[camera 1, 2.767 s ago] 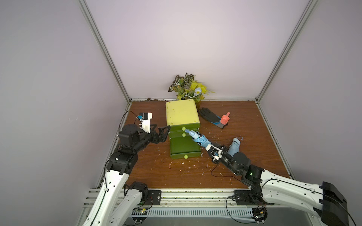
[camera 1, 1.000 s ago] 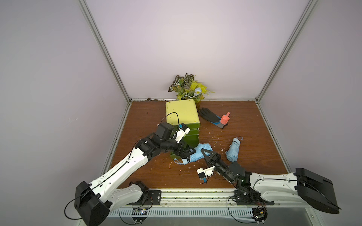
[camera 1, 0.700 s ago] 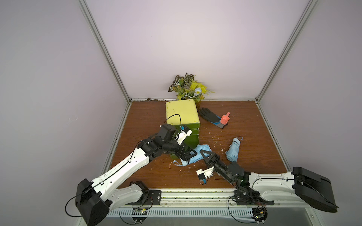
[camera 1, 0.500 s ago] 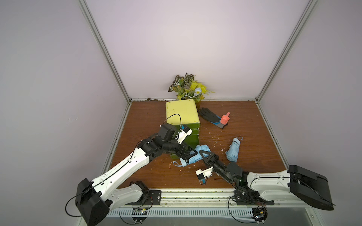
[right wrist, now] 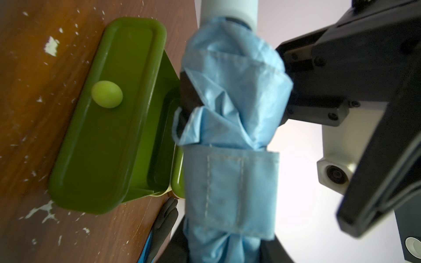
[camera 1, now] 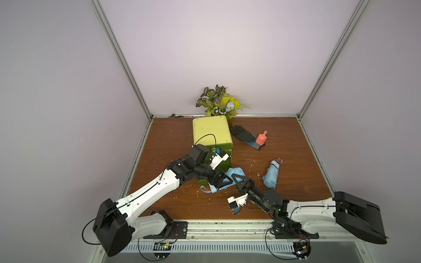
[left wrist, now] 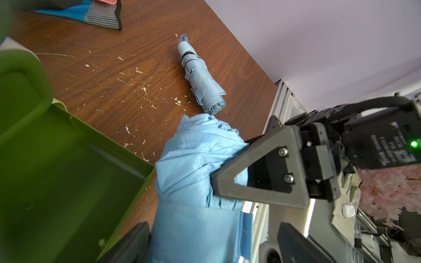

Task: Place the umbrella in the drawer by color
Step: Place the umbrella in the drawer.

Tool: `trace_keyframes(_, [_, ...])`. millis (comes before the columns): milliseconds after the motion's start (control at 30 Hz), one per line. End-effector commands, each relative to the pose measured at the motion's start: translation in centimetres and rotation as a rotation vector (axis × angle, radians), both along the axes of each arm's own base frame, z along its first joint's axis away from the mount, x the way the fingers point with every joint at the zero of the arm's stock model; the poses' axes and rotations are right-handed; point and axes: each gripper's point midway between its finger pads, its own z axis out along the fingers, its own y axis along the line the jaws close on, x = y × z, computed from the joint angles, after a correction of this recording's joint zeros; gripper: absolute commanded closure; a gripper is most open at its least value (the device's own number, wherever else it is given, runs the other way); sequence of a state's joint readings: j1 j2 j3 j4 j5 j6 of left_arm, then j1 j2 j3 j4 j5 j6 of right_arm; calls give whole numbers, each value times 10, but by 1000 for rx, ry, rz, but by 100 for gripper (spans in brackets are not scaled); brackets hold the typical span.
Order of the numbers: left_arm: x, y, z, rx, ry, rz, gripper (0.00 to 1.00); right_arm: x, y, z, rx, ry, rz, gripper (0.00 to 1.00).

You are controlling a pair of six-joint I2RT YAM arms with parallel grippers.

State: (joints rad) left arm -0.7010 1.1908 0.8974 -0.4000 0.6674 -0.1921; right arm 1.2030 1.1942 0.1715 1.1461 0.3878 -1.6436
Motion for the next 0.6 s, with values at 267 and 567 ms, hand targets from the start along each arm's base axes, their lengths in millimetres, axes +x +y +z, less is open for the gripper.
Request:
trace_keyframes(267, [-14,-10,-36,182,-61,-58,12,-10,-16,60,229,-53,21,100])
trace_keyframes(567, [17,-11,12,117,-229,78,54,-14,-13,51,198,-20,48,95])
